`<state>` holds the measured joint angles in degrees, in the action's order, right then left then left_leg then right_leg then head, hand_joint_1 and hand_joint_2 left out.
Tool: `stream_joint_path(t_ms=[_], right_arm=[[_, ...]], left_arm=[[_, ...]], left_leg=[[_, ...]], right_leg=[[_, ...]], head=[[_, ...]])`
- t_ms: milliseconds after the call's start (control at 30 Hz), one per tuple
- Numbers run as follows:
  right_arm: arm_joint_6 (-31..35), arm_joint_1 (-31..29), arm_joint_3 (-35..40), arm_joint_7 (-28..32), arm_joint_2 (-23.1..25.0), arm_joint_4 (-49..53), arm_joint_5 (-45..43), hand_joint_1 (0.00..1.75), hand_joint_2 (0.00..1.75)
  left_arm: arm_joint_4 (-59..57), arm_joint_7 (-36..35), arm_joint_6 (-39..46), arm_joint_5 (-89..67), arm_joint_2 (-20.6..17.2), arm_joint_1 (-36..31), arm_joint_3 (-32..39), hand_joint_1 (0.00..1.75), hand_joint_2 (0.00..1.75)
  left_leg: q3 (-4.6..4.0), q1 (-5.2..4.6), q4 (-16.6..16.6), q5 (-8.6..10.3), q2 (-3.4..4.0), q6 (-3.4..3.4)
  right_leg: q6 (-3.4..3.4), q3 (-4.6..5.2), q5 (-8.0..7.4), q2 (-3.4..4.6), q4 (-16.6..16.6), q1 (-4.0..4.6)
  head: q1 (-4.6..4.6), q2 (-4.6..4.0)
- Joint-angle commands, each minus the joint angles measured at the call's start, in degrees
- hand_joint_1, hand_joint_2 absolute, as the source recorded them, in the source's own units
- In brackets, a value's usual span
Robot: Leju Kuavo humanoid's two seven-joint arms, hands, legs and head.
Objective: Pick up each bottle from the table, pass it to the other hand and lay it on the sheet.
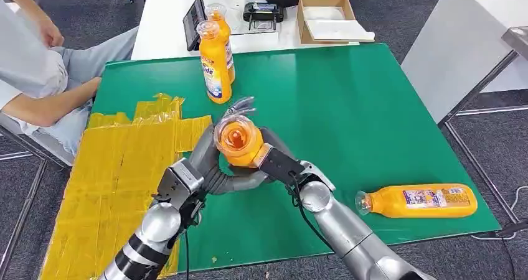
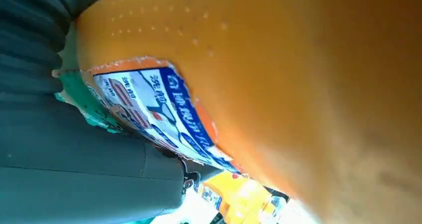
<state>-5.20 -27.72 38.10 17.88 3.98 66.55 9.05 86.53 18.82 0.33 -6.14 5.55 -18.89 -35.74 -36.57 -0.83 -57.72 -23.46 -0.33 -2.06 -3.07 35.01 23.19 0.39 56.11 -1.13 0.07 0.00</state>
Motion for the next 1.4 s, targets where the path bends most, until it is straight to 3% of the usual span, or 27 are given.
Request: stream_joint_path(t_ms=[33,1400], right_arm=[[0.75,-2.58,3.74,-0.05,0.51,-1.83,1.11,1.75,1.75],[1.55,-2.56,3.69,0.59,0.72,-0.49,1.62,1.75,1.75]], left_arm=[[-5.33,-1.06,-0.84,-0.67,0.07,-1.63,-3.82,1.75,1.75],[-4.04,-0.26,-1.51,-0.6,0.2,-1.38,-3.29,1.75,1.75]], left_leg=[[0.28,0.08,-0.05,-0.13,0.05,0.16],[0.25,0.06,-0.03,-0.12,0.09,0.14]], right_leg=[[0.13,-0.3,0.09,-0.01,-0.01,0.09],[0.12,-0.26,0.07,0.04,-0.01,0.06]], head=[[0.0,0.0],[0.0,0.0]])
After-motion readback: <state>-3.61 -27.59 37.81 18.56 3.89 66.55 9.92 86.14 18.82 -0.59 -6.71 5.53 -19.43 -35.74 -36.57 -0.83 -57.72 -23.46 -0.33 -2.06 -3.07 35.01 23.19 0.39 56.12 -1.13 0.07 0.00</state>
